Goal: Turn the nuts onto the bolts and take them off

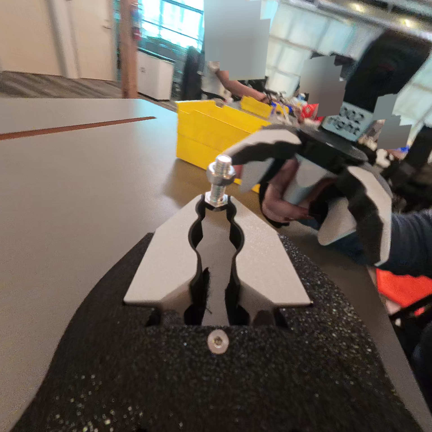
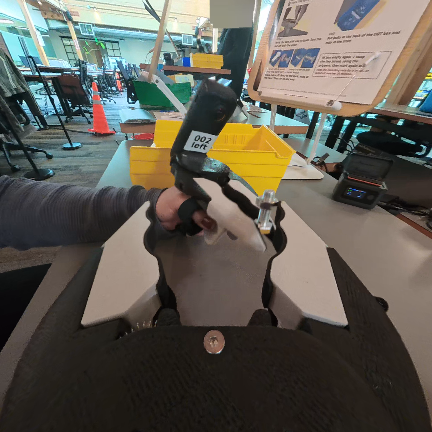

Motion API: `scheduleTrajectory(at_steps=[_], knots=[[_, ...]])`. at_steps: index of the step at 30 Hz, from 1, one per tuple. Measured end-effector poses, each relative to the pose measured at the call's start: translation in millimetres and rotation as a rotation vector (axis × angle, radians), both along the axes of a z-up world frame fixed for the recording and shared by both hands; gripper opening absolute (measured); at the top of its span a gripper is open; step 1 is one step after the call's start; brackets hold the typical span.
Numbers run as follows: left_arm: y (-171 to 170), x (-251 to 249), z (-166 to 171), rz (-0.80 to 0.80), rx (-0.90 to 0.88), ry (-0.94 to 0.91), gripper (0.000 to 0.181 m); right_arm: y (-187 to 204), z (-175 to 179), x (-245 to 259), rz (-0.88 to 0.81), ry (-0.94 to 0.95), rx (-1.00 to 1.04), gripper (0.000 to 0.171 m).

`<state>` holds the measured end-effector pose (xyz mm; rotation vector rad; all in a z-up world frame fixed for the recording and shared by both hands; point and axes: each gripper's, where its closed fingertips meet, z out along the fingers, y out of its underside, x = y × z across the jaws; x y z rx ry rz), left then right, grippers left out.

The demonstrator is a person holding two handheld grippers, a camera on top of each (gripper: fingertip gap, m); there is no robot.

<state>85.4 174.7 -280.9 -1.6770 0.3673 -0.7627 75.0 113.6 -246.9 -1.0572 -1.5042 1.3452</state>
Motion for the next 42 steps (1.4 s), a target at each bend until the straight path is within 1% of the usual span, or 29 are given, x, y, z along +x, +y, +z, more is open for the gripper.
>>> scheduleTrajectory(at_steps=[1, 3, 4, 6, 10, 12, 15, 19, 21, 23, 26, 29, 31, 34, 37, 38, 42], knots=[[2.7, -11.0, 0.9, 0.04, -0.016, -0.046, 0.016, -0.7, 2.5, 2.0, 0.013, 0.007, -0.013, 0.089], [1.1, -19.5, 7.1, 0.047, 0.005, -0.093, 0.016, 3.0, 5.1, 1.4, -0.008, 0.017, -0.029, 0.09], [-0.5, -18.0, 8.5, 0.039, 0.019, -0.075, 0.016, 5.2, 3.7, 0.4, -0.024, 0.011, -0.018, 0.094], [-6.9, -1.0, 11.2, -0.037, 0.062, -0.019, 0.016, 4.5, 1.7, -0.6, -0.023, 0.0, -0.017, 0.1], [-22.8, 42.3, 7.9, -0.232, 0.09, 0.045, 0.017, -5.0, -2.7, -0.5, 0.029, -0.028, -0.025, 0.101], [-23.2, 49.6, 1.1, -0.258, 0.062, 0.063, 0.017, -11.6, -4.6, 0.7, 0.067, -0.043, -0.026, 0.101], [-21.1, 45.4, 0.8, -0.244, 0.041, 0.036, 0.017, -15.8, -9.3, 2.1, 0.092, -0.073, -0.01, 0.101], [-11.2, 23.5, 1.5, -0.133, 0.016, 0.001, 0.017, -8.1, -7.0, 5.6, 0.079, -0.08, -0.031, 0.107], [-6.9, 12.7, 1.7, -0.081, -0.001, -0.023, 0.016, -2.6, -4.0, 9.2, 0.073, -0.073, -0.047, 0.103], [-5.5, 7.1, 0.6, -0.056, -0.005, -0.01, 0.016, 0.1, -1.2, 11.0, 0.071, -0.062, -0.063, 0.097], [-15.3, 24.9, 7.5, -0.151, 0.054, 0.009, 0.016, -1.6, -0.7, 8.4, 0.065, -0.052, -0.061, 0.101], [-23.2, 44.2, 5.1, -0.233, 0.069, 0.059, 0.017, -12.5, -5.3, 5.5, 0.097, -0.065, -0.039, 0.103], [-20.4, 43.4, 0.6, -0.219, 0.046, 0.069, 0.017, -17.0, -7.6, 4.3, 0.106, -0.068, -0.015, 0.105], [-13.0, 25.8, 1.2, -0.138, 0.023, 0.029, 0.017, -12.1, -6.6, 4.7, 0.084, -0.063, -0.003, 0.111], [-8.0, 9.7, 3.7, -0.068, 0.009, -0.013, 0.016, -4.6, -0.5, 9.7, 0.079, -0.048, -0.035, 0.105], [-7.8, 8.2, 4.2, -0.061, 0.012, -0.011, 0.016, -3.4, 1.3, 10.9, 0.078, -0.043, -0.041, 0.1], [-19.5, 32.2, 8.3, -0.177, 0.072, 0.046, 0.016, -5.3, -0.2, 7.7, 0.068, -0.043, -0.028, 0.1]])
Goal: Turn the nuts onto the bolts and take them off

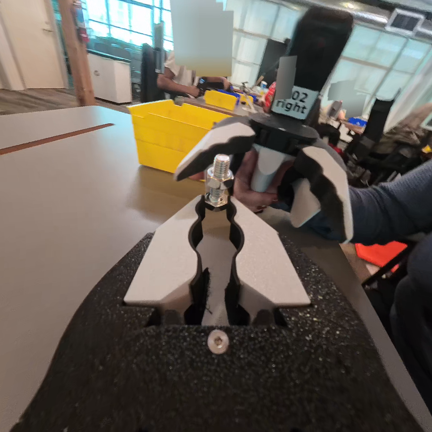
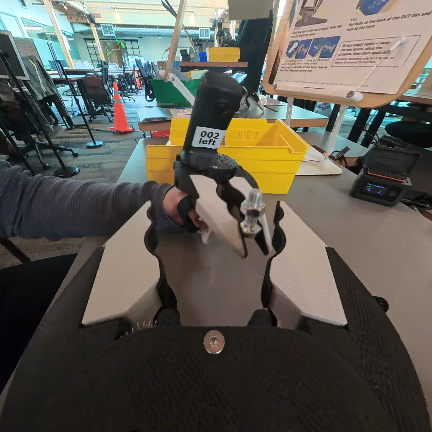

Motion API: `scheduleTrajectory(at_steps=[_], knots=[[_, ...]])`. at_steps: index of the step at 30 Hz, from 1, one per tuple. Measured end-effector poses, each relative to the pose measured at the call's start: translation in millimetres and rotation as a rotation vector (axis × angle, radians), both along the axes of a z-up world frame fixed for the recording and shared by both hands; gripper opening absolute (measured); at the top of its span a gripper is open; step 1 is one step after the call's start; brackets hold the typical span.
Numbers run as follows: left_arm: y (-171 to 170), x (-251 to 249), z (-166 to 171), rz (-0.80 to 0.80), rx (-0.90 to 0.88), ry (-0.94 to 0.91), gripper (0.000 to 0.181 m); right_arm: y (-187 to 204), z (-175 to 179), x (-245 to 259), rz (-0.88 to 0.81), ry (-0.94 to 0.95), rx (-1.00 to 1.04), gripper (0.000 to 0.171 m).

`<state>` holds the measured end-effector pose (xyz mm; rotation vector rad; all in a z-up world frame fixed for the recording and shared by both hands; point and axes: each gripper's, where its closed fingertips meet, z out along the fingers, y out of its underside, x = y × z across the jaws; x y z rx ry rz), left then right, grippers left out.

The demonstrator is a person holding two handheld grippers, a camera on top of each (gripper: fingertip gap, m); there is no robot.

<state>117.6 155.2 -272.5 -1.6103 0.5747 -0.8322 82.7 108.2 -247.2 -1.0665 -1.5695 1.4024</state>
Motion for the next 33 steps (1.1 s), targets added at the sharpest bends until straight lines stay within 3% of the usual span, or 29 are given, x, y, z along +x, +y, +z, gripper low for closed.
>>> scheduleTrajectory(at_steps=[4, 8, 11, 14, 19, 24, 33], knots=[[-2.3, 12.6, -6.3, -0.038, -0.001, 0.05, 0.017, -10.7, -4.7, -2.4, 0.033, -0.012, 0.023, 0.101], [12.2, -22.0, -4.7, 0.124, -0.043, -0.031, 0.016, -3.9, -2.0, -0.4, 0.005, -0.004, 0.038, 0.111], [21.2, -54.1, -8.2, 0.277, -0.061, -0.034, 0.016, 4.7, 5.0, 1.9, -0.016, 0.011, -0.031, 0.093], [14.0, -34.1, -2.8, 0.195, 0.035, 0.051, 0.016, 23.4, 0.6, -2.4, -0.129, -0.001, -0.016, 0.072], [10.6, -5.5, -18.2, 0.111, 0.062, 0.208, 0.017, 34.5, 8.3, 2.5, -0.175, 0.046, -0.028, 0.024], [5.9, 0.8, -15.1, 0.067, 0.086, 0.186, 0.016, 32.9, 8.6, 5.7, -0.157, 0.037, -0.018, 0.0], [6.5, 6.5, -15.1, 0.06, 0.102, 0.189, 0.017, 33.1, 8.6, 10.1, -0.176, 0.039, 0.017, 0.0]])
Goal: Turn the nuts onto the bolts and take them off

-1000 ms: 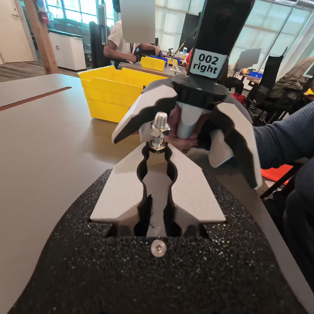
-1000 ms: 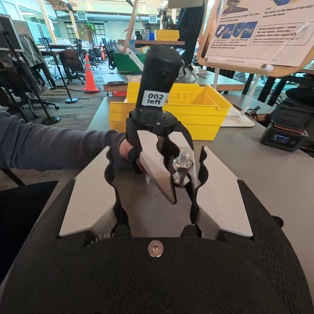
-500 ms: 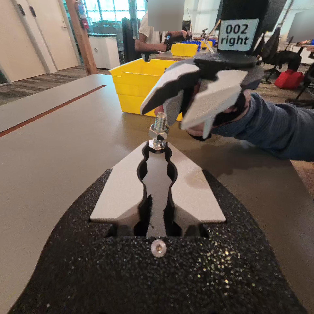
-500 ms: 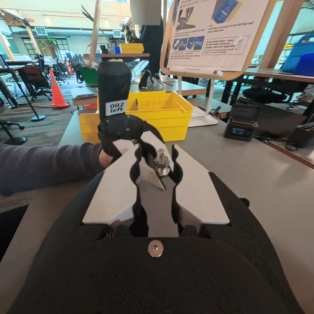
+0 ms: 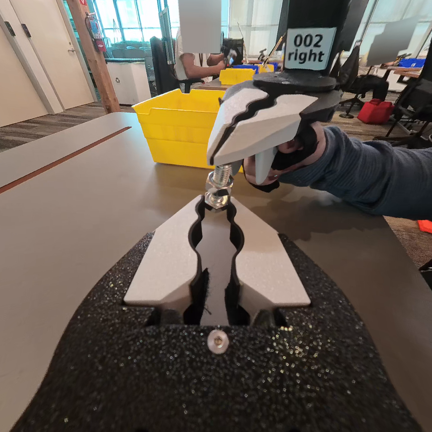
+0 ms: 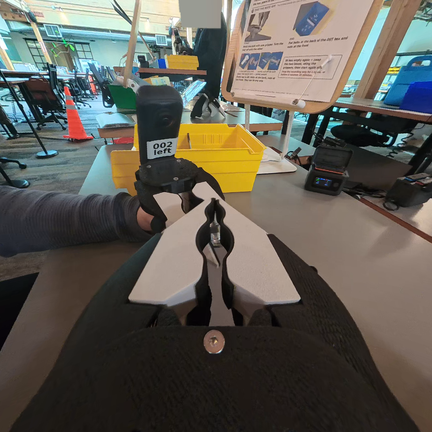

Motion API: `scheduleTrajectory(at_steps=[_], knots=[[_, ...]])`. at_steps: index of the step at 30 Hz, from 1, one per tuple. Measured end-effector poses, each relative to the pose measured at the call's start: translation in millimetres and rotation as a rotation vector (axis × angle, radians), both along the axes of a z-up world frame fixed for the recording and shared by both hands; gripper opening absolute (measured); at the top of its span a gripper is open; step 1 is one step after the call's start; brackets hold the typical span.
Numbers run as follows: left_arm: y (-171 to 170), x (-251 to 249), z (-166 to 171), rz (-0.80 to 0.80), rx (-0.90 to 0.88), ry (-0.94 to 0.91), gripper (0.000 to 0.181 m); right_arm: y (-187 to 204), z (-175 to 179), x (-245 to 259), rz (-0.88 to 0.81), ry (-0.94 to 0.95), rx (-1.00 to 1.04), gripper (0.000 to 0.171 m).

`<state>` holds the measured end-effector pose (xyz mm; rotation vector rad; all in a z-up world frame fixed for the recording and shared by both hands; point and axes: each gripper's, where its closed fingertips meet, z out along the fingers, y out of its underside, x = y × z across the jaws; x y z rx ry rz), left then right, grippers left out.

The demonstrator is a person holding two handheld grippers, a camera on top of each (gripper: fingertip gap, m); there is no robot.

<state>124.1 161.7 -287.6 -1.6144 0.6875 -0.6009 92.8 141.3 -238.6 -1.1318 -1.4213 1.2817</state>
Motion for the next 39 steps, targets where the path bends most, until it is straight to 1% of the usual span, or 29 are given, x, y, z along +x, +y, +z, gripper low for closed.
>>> scheduleTrajectory(at_steps=[3, 7, 8, 9, 10, 11, 12, 13, 14, 17, 18, 19, 20, 21, 23, 24, 25, 26, 28, 31, 34, 39], knots=[[-2.9, 3.2, 7.8, -0.033, 0.002, -0.07, 0.017, 1.0, 6.3, 2.8, -0.016, 0.009, 0.028, 0.0], [0.3, 3.1, 2.8, -0.005, -0.01, -0.033, 0.017, 3.0, 3.7, 4.0, -0.04, 0.027, 0.024, 0.0], [1.7, 1.8, 1.3, 0.007, -0.021, -0.028, 0.017, 2.1, 3.2, 4.4, -0.036, 0.032, 0.014, 0.02], [2.5, 0.9, 0.6, 0.012, -0.026, -0.027, 0.016, 0.4, 0.7, 4.4, -0.025, 0.017, 0.006, 0.034], [2.1, 1.0, 1.2, 0.009, -0.024, -0.031, 0.016, -0.2, -3.3, 4.1, -0.023, -0.005, 0.01, 0.042], [1.9, 1.2, 1.9, 0.009, -0.018, -0.029, 0.016, 0.2, -7.8, 3.4, -0.028, -0.027, 0.026, 0.043], [1.4, 1.8, 2.3, 0.007, -0.013, -0.026, 0.017, 0.0, -11.6, 3.1, -0.031, -0.044, 0.044, 0.036], [0.5, 3.1, 2.9, 0.001, -0.008, -0.025, 0.017, 0.1, -13.5, 2.7, -0.036, -0.052, 0.058, 0.023], [-0.2, 4.7, 3.2, -0.004, -0.003, -0.025, 0.017, 1.0, -13.1, 2.6, -0.046, -0.053, 0.066, 0.017], [-2.6, 6.9, 15.0, -0.016, 0.054, -0.083, 0.017, 0.4, -3.0, 7.9, -0.069, -0.065, 0.073, 0.016], [-4.6, 7.0, 21.2, -0.025, 0.079, -0.115, 0.022, 1.7, 4.6, 13.7, -0.105, -0.066, 0.098, 0.016], [-3.1, 4.4, 24.9, -0.01, 0.085, -0.139, 0.042, 5.0, 15.0, 23.2, -0.158, -0.07, 0.138, 0.016], [-0.4, 1.0, 25.8, 0.012, 0.081, -0.151, 0.058, 12.3, 26.8, 36.8, -0.234, -0.086, 0.177, 0.016], [2.2, -2.1, 26.0, 0.032, 0.076, -0.16, 0.066, 26.7, 35.7, 55.5, -0.344, -0.138, 0.215, 0.016], [6.7, -7.5, 25.9, 0.076, 0.088, -0.158, 0.07, 70.6, 36.4, 111.1, -0.614, -0.364, 0.261, 0.016], [9.1, -10.1, 25.4, 0.103, 0.099, -0.148, 0.072, 92.4, 31.9, 142.9, -0.733, -0.476, 0.247, 0.017], [11.2, -12.2, 24.5, 0.126, 0.106, -0.133, 0.074, 110.6, 22.5, 172.7, -0.818, -0.583, 0.195, 0.016], [12.7, -13.5, 23.6, 0.144, 0.112, -0.116, 0.075, 123.9, 6.5, 198.8, -0.86, -0.698, 0.113, 0.017], [13.8, -13.4, 22.0, 0.158, 0.122, -0.09, 0.076, 142.4, -30.9, 237.3, -0.864, -0.908, -0.013, 0.016], [14.0, -12.0, 19.9, 0.159, 0.122, -0.072, 0.075, 154.5, -79.8, 269.2, -0.81, -1.131, -0.112, 0.016], [14.9, -12.6, 18.9, 0.166, 0.118, -0.068, 0.073, 163.1, -103.1, 277.4, -0.78, -1.202, -0.126, 0.017], [14.5, -13.4, 18.8, 0.167, 0.111, -0.077, 0.07, 175.6, -114.9, 272.3, -0.77, -1.19, -0.175, 0.016]])
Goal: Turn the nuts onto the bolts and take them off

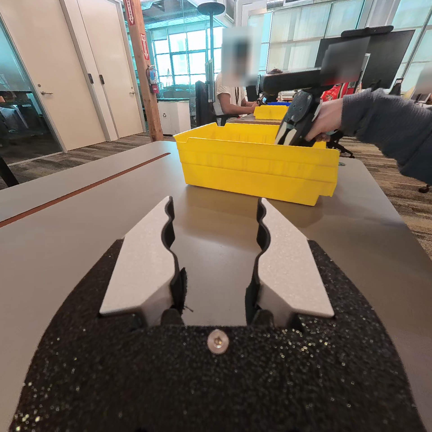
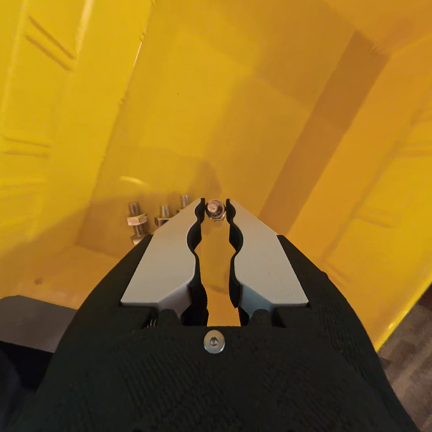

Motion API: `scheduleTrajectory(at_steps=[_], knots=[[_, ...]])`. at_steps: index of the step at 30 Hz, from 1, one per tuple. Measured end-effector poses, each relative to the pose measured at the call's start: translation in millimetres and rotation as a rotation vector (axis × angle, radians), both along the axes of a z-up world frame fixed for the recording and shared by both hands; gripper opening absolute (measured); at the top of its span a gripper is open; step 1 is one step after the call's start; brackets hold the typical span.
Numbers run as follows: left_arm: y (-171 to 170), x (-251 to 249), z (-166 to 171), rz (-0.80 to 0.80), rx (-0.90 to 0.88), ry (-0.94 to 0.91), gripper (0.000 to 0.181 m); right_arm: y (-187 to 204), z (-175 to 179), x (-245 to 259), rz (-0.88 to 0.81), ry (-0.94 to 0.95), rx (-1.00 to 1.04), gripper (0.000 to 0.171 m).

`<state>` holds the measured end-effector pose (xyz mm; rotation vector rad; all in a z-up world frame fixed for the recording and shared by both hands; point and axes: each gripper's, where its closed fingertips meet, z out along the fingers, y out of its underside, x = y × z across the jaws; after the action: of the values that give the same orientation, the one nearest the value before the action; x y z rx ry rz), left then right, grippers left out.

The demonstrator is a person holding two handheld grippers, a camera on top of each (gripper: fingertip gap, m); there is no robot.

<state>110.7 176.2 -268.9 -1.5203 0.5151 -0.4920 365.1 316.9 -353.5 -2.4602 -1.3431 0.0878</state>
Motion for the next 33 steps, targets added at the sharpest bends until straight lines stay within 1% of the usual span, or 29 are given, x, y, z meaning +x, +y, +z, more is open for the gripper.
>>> scheduleTrajectory(at_steps=[3, 6, 7, 8, 11, 13, 15, 16, 17, 19, 20, 21, 24, 26, 28, 30, 32, 33], knots=[[0.5, -2.4, 1.1, 0.002, -0.006, -0.022, 0.07, -0.3, 0.9, -6.0, -0.01, 0.04, -0.004, 0.017], [1.2, -7.1, 3.4, 0.011, -0.011, -0.059, 0.072, 0.4, 13.5, -11.9, -0.033, 0.133, 0.052, 0.034], [1.3, -8.7, 4.4, 0.015, -0.011, -0.072, 0.073, -0.1, 21.1, -12.9, -0.047, 0.177, 0.081, 0.04], [1.5, -10.3, 5.1, 0.019, -0.011, -0.082, 0.074, -1.5, 30.4, -13.4, -0.057, 0.228, 0.114, 0.042], [2.0, -13.6, 6.7, 0.032, -0.009, -0.1, 0.076, -8.0, 62.4, -10.8, -0.077, 0.405, 0.238, 0.042], [2.6, -15.3, 6.6, 0.05, -0.007, -0.092, 0.079, -9.3, 81.6, 3.9, -0.11, 0.476, 0.353, 0.043], [2.5, -16.6, 5.5, 0.082, -0.012, -0.057, 0.082, -6.9, 94.2, 28.8, -0.175, 0.499, 0.466, 0.05], [0.8, -13.6, 5.8, 0.076, -0.026, -0.045, 0.085, -5.5, 96.6, 42.9, -0.211, 0.495, 0.505, 0.054], [-1.7, -8.0, 7.1, 0.053, -0.052, -0.055, 0.092, -3.7, 96.6, 56.9, -0.249, 0.483, 0.533, 0.061], [-6.2, 1.3, 6.9, 0.031, -0.114, -0.074, 0.11, -0.2, 89.5, 81.8, -0.308, 0.445, 0.545, 0.073], [-7.5, 0.4, 3.9, 0.063, -0.14, -0.048, 0.116, 1.6, 84.0, 92.4, -0.332, 0.423, 0.536, 0.081], [-9.9, -2.5, 2.8, 0.106, -0.159, -0.021, 0.123, 2.8, 78.3, 101.0, -0.346, 0.403, 0.523, 0.084], [-25.5, -21.5, 14.2, 0.278, -0.188, 0.03, 0.122, 7.9, 65.1, 114.5, -0.358, 0.381, 0.484, 0.083], [-42.3, -42.4, 26.0, 0.422, -0.223, 0.047, 0.118, 12.0, 56.8, 117.8, -0.36, 0.368, 0.45, 0.076], [-62.9, -66.6, 38.4, 0.562, -0.257, 0.053, 0.117, 14.7, 49.7, 117.6, -0.352, 0.347, 0.422, 0.065], [-86.1, -97.6, 42.9, 0.709, -0.303, 0.098, 0.115, 16.3, 46.6, 116.0, -0.335, 0.324, 0.418, 0.048], [-112.7, -132.6, 33.9, 0.86, -0.401, 0.151, 0.112, 17.3, 45.7, 115.0, -0.32, 0.304, 0.429, 0.032], [-126.1, -147.1, 25.0, 0.914, -0.467, 0.159, 0.11, 17.7, 45.3, 114.5, -0.314, 0.298, 0.433, 0.029]])
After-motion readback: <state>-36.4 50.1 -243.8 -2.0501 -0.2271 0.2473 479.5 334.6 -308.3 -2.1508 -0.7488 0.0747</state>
